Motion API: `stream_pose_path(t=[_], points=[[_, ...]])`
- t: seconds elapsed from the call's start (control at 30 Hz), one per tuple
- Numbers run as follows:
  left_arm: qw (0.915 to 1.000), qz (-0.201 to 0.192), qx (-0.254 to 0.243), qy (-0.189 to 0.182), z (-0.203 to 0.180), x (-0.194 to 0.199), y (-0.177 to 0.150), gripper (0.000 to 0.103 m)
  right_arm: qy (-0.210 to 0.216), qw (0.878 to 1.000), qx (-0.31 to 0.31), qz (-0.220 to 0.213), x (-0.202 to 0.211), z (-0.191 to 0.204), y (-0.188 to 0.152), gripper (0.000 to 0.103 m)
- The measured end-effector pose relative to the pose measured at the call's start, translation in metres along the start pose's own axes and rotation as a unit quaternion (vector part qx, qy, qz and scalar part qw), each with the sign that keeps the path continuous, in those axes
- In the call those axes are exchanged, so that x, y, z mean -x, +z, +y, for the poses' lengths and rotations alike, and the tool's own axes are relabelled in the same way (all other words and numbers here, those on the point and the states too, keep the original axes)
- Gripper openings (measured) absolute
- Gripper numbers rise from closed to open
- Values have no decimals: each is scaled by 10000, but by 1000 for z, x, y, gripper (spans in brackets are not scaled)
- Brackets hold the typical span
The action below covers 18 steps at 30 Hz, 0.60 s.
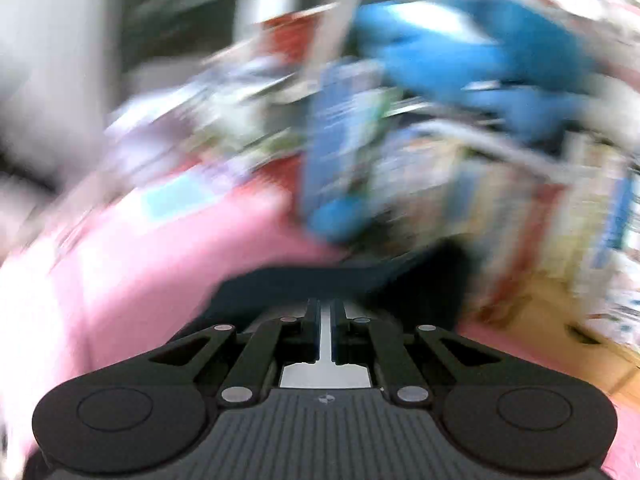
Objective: Fold clothes
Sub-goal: 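Carry the sleeve across the jacket's grey panel with the right tool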
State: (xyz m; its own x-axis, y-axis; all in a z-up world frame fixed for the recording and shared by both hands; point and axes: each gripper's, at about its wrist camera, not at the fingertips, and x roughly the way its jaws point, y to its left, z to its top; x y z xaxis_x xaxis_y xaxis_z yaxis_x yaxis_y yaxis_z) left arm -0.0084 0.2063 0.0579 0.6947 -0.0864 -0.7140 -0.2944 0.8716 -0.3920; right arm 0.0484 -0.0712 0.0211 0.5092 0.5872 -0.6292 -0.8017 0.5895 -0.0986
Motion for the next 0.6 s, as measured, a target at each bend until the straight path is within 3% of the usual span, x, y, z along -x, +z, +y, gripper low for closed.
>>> stream_pose_path(t=[0.07,0.1,0.17,0.2,0.23,0.27,0.3,0.43,0.5,0.57,0.6], points=[[9992,260,-296,9,-13,-16,0,103,357,9991,-81,227,0,12,-17,7],[9978,444,-483,42,-18,-24,-4,103,352,9971,-612,272,0,2,-19,9],[9925,813,-915,-5,-31,-32,-22,103,167,9772,-2108,173,-3,-49,-12,36],[9880,1027,-1150,-26,-38,-36,-32,103,4,9581,-2862,147,-8,-79,-8,74],[9807,1324,-1441,-37,-43,-40,-46,103,-133,9326,-3606,50,-14,-109,-6,90],[9715,1619,-1729,-48,-49,-45,-60,103,-232,9055,-4237,-97,-24,-139,-2,90],[9608,1901,-2017,-61,-54,-49,-74,103,-245,8922,-4508,-76,-37,-158,6,91],[9205,2661,-2834,-386,-69,-45,-119,103,-47,8734,-4831,614,-112,-204,43,98],[9126,2842,-2883,-571,-69,-36,-125,103,21,8647,-4935,930,-138,-206,48,103],[9076,2992,-2854,-730,-66,-27,-127,103,80,8549,-5038,1237,-165,-209,52,100],[9092,3002,-2779,-773,-62,-21,-126,103,25,8490,-5120,1307,-173,-210,49,82]])
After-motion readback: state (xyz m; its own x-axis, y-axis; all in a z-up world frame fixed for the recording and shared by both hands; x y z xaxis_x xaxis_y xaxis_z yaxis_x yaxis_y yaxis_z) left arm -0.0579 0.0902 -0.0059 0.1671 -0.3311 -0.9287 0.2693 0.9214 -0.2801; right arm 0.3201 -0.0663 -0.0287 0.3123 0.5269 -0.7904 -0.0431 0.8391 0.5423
